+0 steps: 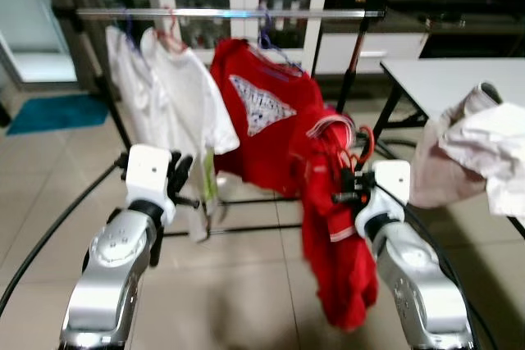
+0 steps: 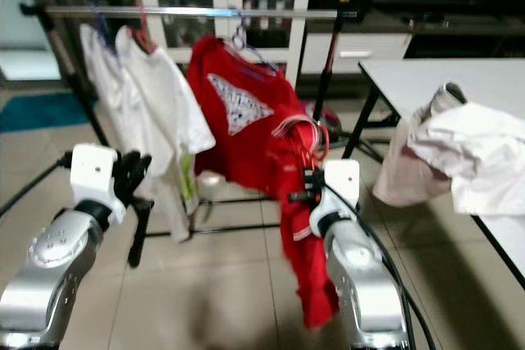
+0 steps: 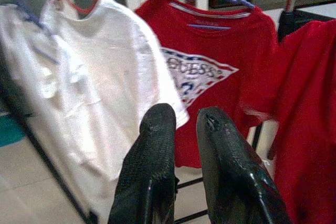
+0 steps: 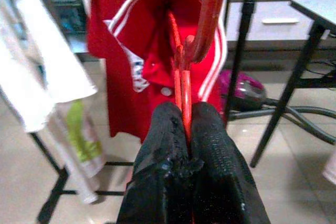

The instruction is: Hang hanger

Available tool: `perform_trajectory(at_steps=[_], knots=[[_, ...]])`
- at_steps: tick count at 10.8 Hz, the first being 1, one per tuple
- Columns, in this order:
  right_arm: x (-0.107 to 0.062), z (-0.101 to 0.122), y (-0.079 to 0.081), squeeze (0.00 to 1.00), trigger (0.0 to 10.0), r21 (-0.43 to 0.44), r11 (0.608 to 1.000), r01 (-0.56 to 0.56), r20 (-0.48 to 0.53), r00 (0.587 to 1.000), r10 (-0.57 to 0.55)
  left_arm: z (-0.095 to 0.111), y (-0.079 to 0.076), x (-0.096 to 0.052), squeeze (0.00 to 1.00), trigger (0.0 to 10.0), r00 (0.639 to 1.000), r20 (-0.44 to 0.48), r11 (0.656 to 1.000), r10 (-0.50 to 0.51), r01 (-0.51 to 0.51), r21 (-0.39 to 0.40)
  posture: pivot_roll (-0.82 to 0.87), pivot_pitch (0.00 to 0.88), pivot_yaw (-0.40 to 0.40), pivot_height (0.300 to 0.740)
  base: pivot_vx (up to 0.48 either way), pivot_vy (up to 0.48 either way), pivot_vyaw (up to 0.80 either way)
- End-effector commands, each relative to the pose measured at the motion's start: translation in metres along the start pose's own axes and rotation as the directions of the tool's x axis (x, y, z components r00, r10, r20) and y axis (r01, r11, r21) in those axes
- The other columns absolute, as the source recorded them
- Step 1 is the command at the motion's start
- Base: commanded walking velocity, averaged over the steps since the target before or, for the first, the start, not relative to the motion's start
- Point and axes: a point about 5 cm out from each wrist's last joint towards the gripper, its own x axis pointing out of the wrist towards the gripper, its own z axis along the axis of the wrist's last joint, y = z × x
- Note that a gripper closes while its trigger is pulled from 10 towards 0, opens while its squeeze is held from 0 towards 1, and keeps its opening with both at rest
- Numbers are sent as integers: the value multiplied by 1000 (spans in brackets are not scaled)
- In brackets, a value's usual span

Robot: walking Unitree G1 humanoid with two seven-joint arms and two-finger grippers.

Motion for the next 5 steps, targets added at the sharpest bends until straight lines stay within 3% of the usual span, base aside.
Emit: perform_trajectory(at_steps=[1, 5], knots=[[-1, 11, -9, 0, 10000, -15, 1000, 23, 54, 998, -22, 3, -8, 2, 0, 10000, 1000, 10, 1000, -28, 28, -1, 113, 14, -8, 740, 461, 0, 0], [-1, 12, -9, 0, 10000, -16, 999, 28, 57, 998, -27, 1, -9, 1, 0, 10000, 999, 6, 999, -37, 37, -5, 112, 17, -9, 740, 462, 0, 0]])
